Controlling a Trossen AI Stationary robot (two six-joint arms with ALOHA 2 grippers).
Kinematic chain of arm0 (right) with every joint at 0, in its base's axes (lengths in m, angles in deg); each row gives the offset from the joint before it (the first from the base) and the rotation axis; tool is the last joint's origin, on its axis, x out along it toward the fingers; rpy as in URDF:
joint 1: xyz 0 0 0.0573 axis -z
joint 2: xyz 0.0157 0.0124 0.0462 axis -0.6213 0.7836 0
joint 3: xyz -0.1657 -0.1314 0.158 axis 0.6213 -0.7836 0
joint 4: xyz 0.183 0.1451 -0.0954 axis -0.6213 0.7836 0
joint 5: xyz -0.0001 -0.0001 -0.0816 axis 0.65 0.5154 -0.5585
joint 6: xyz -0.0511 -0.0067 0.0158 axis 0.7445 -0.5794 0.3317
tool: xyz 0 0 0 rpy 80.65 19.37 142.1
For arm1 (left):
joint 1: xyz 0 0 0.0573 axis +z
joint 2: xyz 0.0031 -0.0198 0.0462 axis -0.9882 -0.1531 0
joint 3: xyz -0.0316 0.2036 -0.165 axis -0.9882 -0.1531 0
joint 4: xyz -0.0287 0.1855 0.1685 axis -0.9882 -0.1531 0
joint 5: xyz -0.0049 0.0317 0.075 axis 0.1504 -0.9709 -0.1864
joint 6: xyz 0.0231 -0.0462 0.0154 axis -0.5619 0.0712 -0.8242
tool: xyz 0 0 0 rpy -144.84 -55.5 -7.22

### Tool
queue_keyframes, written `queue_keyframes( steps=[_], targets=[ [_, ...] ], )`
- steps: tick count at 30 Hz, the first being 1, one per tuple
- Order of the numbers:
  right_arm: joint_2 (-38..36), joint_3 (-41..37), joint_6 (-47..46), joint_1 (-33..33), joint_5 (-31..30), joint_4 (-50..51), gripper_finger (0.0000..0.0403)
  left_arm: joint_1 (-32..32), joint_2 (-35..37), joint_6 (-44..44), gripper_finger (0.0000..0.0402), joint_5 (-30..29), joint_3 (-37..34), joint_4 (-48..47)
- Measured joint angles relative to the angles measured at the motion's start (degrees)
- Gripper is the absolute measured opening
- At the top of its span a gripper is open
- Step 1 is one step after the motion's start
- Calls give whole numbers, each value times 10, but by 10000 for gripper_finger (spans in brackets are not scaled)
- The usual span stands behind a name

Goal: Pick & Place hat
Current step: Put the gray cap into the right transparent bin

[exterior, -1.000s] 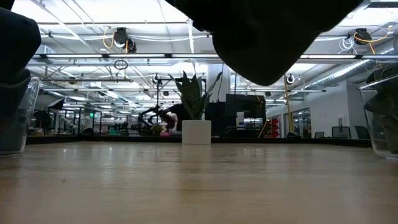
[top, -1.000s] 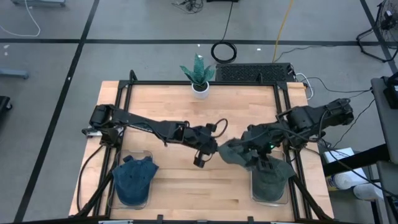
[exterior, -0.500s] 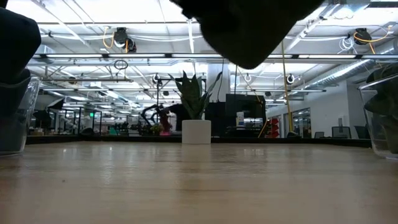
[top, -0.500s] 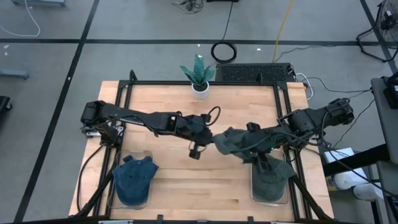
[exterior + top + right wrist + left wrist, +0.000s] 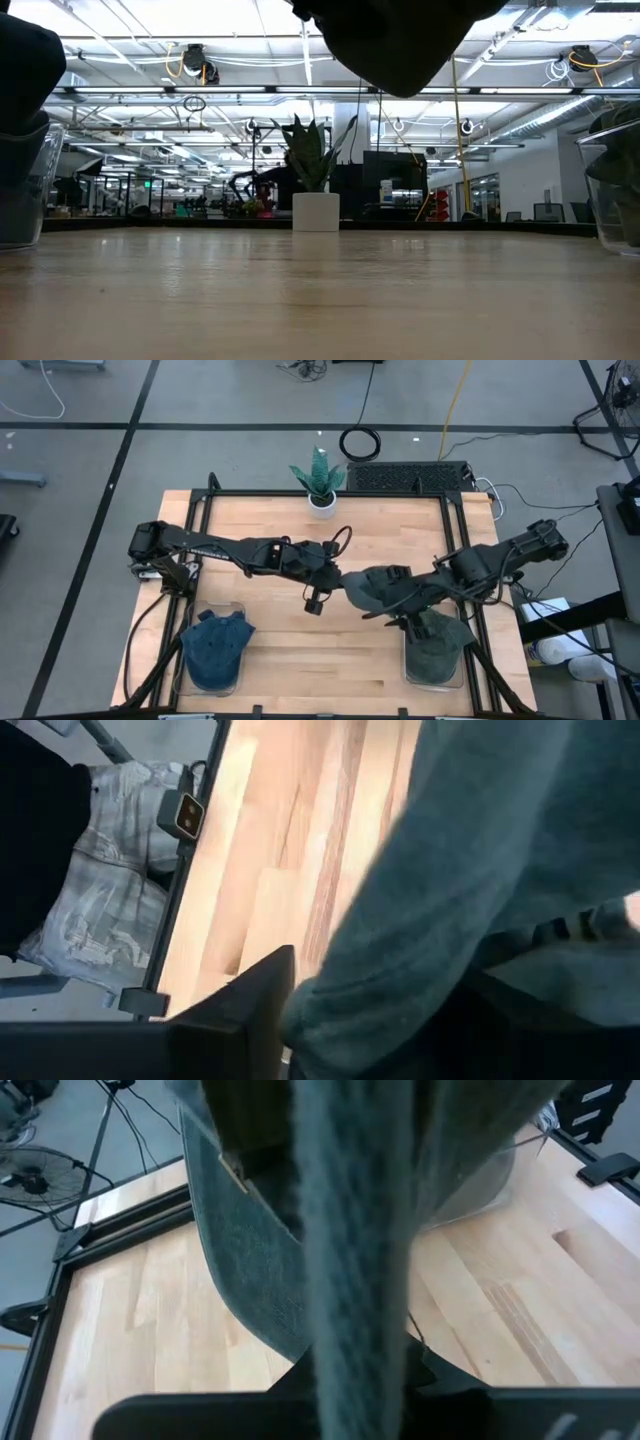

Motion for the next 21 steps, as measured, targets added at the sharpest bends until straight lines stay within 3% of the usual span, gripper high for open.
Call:
queue_keyframes(
  steps=[4,10,15,21],
  targets=[
    [-12,0,17,0,0,-12,142,0,0,3,10,0,0,-2],
    [-50,0,77,-2,29,-45,14,-1,0,49,39,3,0,-12],
    [-103,12,97,-17,-9,-57,5,-7,0,105,76,0,0,-6],
    [-173,15,83,-34,-65,-57,3,-23,-1,109,92,-3,0,-7]
  ],
)
